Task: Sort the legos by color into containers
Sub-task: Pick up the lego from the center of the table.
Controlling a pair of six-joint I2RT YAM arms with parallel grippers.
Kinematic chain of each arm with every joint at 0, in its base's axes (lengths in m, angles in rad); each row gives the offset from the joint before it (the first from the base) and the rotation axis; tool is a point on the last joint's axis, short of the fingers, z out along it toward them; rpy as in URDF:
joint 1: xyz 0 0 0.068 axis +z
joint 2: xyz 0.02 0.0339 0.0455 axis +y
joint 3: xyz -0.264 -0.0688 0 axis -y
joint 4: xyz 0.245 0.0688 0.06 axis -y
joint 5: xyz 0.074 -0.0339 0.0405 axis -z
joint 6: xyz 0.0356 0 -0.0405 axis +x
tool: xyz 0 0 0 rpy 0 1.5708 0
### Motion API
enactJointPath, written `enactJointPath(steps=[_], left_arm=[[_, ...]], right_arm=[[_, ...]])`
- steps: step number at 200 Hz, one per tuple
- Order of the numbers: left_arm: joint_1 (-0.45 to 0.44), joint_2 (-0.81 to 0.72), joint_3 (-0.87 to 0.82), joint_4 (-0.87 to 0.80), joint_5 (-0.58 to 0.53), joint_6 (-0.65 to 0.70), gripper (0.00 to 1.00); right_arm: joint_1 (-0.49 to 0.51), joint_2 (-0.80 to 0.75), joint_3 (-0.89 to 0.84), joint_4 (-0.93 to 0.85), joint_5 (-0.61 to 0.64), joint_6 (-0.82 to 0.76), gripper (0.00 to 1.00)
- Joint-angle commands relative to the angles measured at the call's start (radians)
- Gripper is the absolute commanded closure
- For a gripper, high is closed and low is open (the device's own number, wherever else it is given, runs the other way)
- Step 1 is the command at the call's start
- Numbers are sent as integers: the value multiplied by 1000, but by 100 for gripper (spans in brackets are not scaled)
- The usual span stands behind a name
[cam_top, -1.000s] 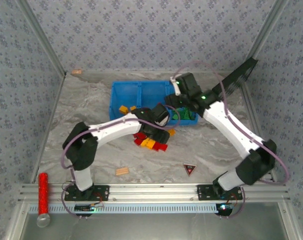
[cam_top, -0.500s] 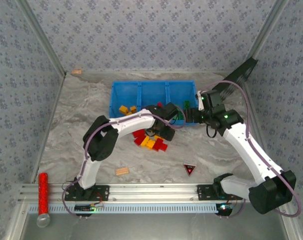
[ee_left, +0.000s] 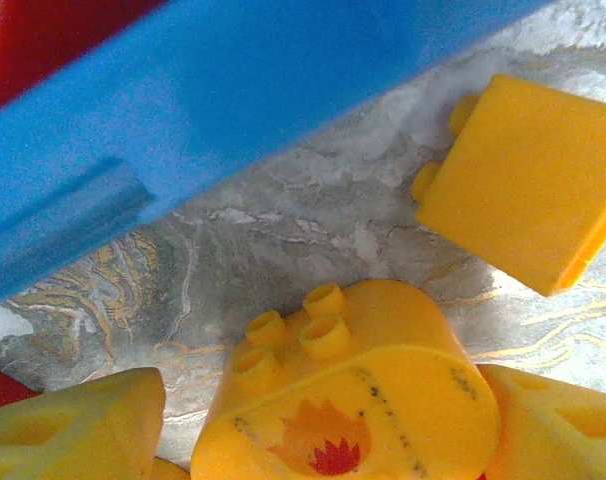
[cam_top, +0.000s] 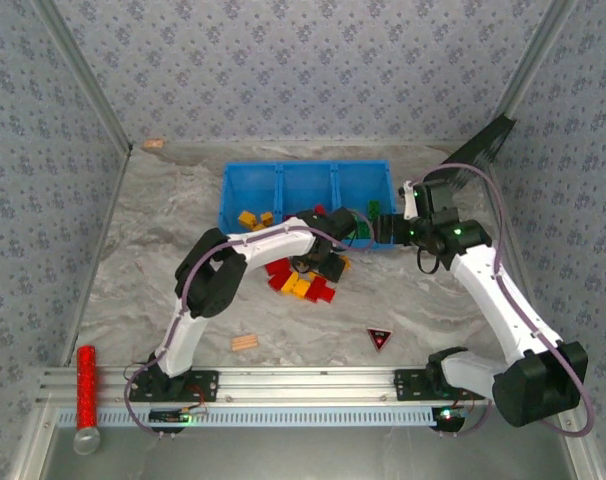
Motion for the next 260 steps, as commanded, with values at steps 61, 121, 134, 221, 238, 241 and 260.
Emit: enactJointPath(steps=[61,121,134,221,238,241,260], left_arm=[[6,61,22,-1,27,-3,37],[5,60,0,18,45,-6,56],[6,53,-12,26,47,-9,59],[23,-114,9,36,49,-14,63],[33,-154,41,33,52,-5,63],[35,-162,45,32,53,-4,63],[51,-208,81,21,63,8,63]], right_arm=[[-42,-1,-28,78,-240,64,12],[-76,-32,1,-28,-145,79,12],[-94,-46,-1,-54,-136,88,12],[-176,-256,-208,-137,-259,313,12],[-161,-296,-280,-102,-301,403,13],[-155,-305,-293,-94,-302,417,13],[-100,-340,-357,-63,-289,518,14]])
